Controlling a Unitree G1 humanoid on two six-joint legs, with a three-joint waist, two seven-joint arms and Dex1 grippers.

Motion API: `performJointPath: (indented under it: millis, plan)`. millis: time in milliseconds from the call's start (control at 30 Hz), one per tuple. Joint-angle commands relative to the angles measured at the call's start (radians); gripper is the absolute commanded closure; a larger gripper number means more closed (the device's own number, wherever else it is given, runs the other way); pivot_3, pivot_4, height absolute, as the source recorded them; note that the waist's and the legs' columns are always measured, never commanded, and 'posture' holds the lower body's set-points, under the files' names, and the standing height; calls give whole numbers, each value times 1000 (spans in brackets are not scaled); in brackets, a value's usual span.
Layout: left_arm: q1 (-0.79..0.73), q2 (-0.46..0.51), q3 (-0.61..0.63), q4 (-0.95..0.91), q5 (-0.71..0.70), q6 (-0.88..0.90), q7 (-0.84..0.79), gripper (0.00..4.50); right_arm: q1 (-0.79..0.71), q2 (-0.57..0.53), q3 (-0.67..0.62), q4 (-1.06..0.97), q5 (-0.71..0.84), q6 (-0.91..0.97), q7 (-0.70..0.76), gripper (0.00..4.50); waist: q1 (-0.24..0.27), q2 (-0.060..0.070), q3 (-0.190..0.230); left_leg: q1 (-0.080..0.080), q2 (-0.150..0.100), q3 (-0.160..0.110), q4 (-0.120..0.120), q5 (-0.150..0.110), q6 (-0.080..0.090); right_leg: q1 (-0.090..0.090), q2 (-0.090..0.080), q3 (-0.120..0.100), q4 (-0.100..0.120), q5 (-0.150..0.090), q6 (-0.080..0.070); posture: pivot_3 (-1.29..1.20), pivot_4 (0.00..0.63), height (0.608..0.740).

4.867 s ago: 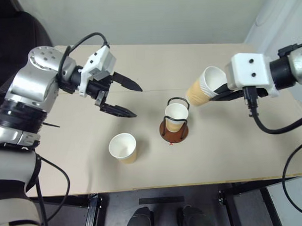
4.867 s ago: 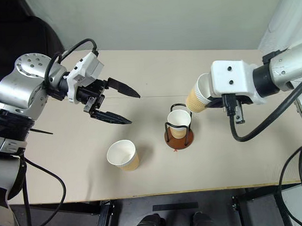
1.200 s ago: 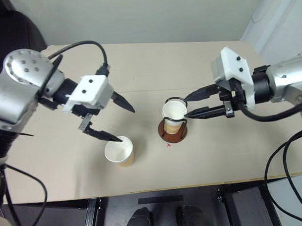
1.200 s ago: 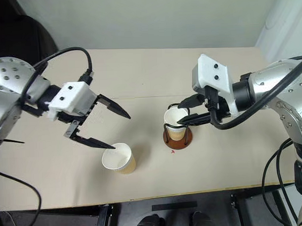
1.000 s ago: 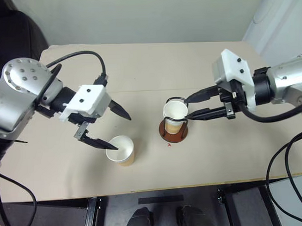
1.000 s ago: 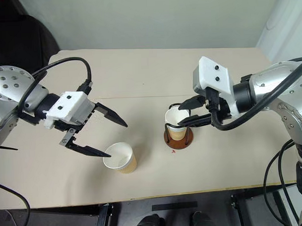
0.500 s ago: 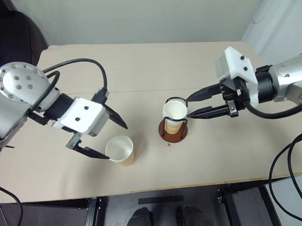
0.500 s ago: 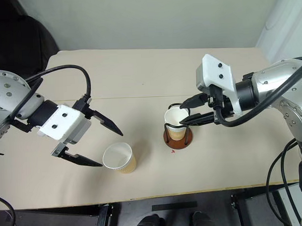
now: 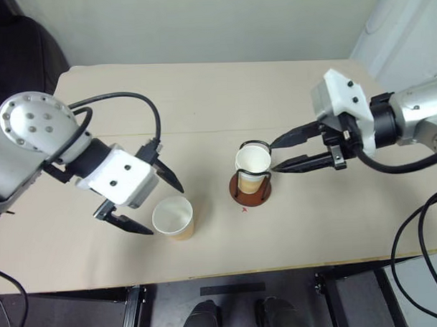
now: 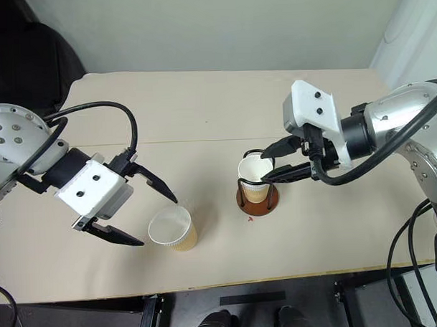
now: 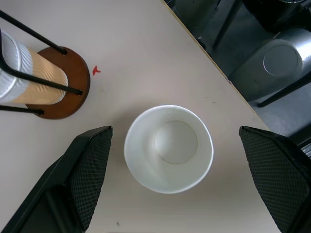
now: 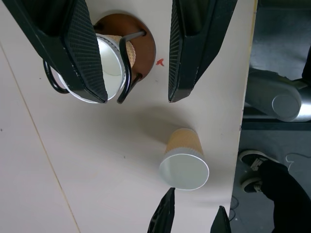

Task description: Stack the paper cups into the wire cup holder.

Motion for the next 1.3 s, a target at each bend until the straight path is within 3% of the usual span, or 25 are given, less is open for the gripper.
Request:
performJointPath:
  millis: [33,600,1300]
  plan:
    - [-31,-12,-8,21,28,-29,-30,0,-38,-20,-16,2,-5,-10,12,2575,0,0,0,0,0,0,0,0,0,0,0,0,0,0,0,0,150,740]
    - [-26,-11,-43,-10,60,-12,-30,0,-64,-54,-19,25,-5,7,23,2575,0,0,0,0,0,0,0,0,0,0,0,0,0,0,0,0,150,740]
    - [28,-32,-50,31,201,-107,-30,0,-59,-53,-11,35,-8,-2,22,2575,1,0,0,0,0,0,0,0,0,0,0,0,0,0,0,0,150,740]
